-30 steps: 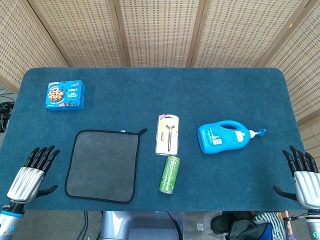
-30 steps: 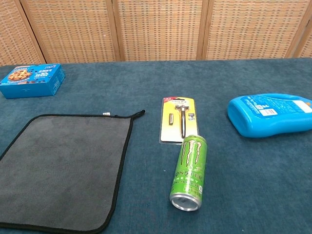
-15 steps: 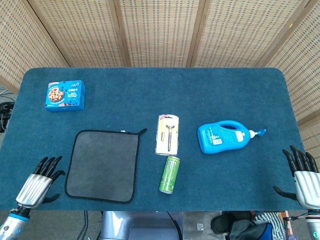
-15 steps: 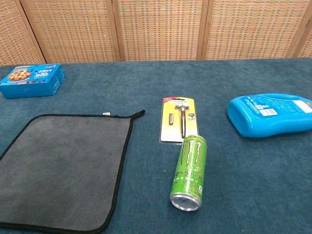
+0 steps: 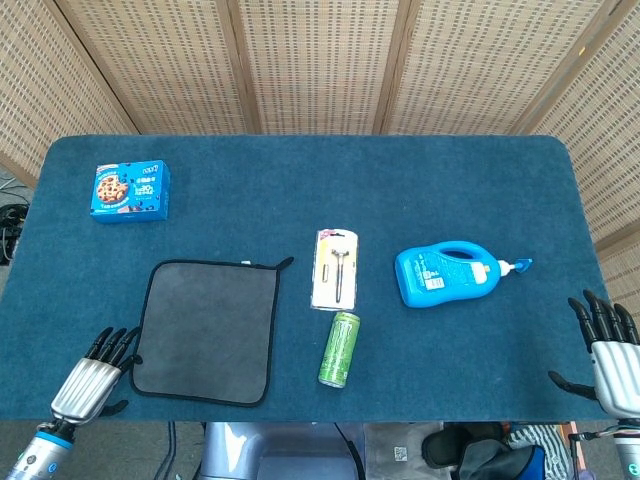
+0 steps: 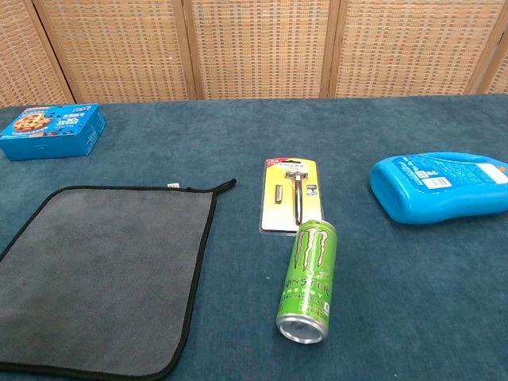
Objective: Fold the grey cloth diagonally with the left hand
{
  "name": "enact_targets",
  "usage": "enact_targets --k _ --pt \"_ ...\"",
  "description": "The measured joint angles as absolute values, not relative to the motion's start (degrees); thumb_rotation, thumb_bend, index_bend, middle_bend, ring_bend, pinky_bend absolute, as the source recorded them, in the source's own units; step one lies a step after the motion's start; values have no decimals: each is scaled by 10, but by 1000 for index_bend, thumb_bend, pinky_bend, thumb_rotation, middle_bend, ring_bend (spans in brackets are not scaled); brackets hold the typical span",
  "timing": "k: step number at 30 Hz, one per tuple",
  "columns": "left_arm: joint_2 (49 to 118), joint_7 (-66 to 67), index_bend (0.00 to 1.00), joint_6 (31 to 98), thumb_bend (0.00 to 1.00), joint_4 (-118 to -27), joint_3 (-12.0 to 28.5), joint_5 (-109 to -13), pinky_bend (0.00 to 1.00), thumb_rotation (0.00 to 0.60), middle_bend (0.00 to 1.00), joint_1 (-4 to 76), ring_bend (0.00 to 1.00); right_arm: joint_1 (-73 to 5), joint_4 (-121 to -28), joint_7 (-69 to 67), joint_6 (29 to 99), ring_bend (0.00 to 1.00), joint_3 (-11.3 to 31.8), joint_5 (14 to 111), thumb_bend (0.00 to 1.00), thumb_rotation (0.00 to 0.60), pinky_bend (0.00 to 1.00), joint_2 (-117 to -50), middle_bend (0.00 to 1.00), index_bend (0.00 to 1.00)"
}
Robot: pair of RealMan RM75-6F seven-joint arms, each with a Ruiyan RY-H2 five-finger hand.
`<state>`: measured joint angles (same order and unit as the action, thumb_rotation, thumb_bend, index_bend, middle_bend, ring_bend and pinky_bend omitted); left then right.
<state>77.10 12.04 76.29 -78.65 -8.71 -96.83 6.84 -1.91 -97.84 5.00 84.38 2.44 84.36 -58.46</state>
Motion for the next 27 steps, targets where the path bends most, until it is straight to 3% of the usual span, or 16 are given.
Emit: enact_targets --k 27 --pt "810 141 337 742 98 -744 -79 -948 0 600 0 77 0 -17 -976 42 848 0 29 840 0 600 0 -584 0 0"
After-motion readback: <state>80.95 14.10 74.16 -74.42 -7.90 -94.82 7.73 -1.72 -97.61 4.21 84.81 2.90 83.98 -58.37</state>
